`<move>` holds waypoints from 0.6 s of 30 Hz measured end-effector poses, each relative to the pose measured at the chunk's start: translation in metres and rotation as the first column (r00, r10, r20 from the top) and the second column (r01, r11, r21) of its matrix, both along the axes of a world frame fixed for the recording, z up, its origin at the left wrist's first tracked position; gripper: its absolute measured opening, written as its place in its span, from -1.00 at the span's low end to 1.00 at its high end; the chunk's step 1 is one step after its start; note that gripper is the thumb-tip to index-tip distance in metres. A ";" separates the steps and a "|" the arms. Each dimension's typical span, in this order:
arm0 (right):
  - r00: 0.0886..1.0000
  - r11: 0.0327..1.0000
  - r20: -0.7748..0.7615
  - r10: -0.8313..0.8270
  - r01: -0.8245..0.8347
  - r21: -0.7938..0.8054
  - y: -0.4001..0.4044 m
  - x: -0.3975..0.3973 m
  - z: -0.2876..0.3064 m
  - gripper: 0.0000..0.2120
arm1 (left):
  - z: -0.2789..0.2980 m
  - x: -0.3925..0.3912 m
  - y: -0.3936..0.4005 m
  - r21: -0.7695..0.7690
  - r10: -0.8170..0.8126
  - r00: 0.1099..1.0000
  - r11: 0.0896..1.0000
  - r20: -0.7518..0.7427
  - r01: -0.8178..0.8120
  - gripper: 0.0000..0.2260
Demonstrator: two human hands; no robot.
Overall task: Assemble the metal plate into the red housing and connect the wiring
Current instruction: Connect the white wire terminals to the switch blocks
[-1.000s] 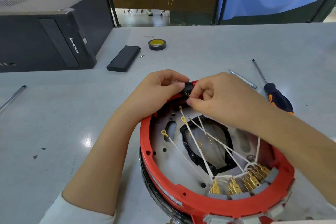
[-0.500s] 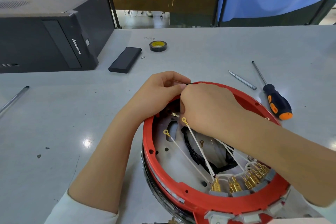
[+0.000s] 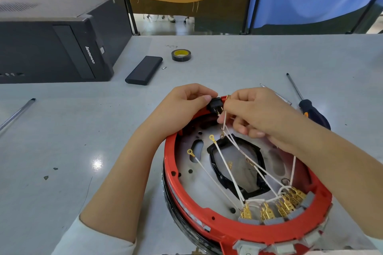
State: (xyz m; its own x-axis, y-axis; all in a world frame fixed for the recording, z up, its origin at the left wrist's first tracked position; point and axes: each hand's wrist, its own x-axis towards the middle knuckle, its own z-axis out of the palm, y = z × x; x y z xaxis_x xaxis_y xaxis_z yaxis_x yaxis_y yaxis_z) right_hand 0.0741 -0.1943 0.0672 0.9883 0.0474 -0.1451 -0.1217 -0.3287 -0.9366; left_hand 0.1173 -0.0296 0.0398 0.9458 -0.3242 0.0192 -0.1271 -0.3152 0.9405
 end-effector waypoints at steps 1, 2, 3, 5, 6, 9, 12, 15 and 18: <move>1.000 0.995 0.001 0.004 -0.004 0.097 0.000 0.001 0.000 -0.88 | 0.000 0.000 0.000 0.000 0.000 1.000 1.000 0.000 0.000 -0.84; 1.000 0.985 0.003 0.003 -0.004 0.173 0.000 0.001 -0.001 -0.89 | 0.000 0.000 0.000 0.002 0.001 1.000 1.000 0.002 -0.001 -0.84; 1.000 0.976 0.002 -0.001 0.000 0.216 0.000 0.002 -0.001 -0.91 | 0.000 0.000 0.001 0.006 0.002 1.000 1.000 0.005 -0.002 -0.83; 1.000 0.973 -0.002 -0.006 0.006 0.231 0.001 0.003 -0.002 -0.94 | 0.000 -0.001 0.001 0.015 0.003 1.000 1.000 0.009 -0.003 -0.84; 1.000 0.973 0.006 -0.008 0.006 0.230 0.001 0.003 -0.003 -0.94 | 0.001 -0.001 0.001 0.017 0.001 1.000 1.000 0.012 -0.001 -0.84; 0.998 0.965 0.059 0.002 -0.017 0.262 0.005 0.001 -0.004 -0.92 | 0.001 -0.001 0.000 0.025 -0.001 0.999 1.000 0.032 0.000 -0.86; 0.994 0.962 0.090 0.068 -0.090 0.259 0.007 -0.001 -0.004 -0.91 | 0.000 0.000 0.001 0.024 0.001 1.000 1.000 0.025 -0.001 -0.88; 0.982 0.963 0.032 0.186 -0.189 0.193 0.009 -0.002 -0.007 -0.92 | 0.000 0.000 0.001 0.019 -0.006 1.000 1.000 0.016 0.006 -0.83; 0.968 0.960 0.065 0.240 -0.247 0.132 0.013 -0.003 -0.007 -0.94 | 0.000 0.000 0.002 0.008 -0.008 1.000 1.000 0.015 0.008 -0.82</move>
State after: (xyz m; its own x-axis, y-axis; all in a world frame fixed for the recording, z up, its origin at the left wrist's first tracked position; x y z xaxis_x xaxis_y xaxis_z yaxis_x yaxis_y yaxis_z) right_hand 0.0714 -0.1817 0.0599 0.9499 0.3039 -0.0729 -0.0077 -0.2103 -0.9776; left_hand 0.1171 -0.0281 0.0401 0.9427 -0.3323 0.0312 -0.1443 -0.3217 0.9358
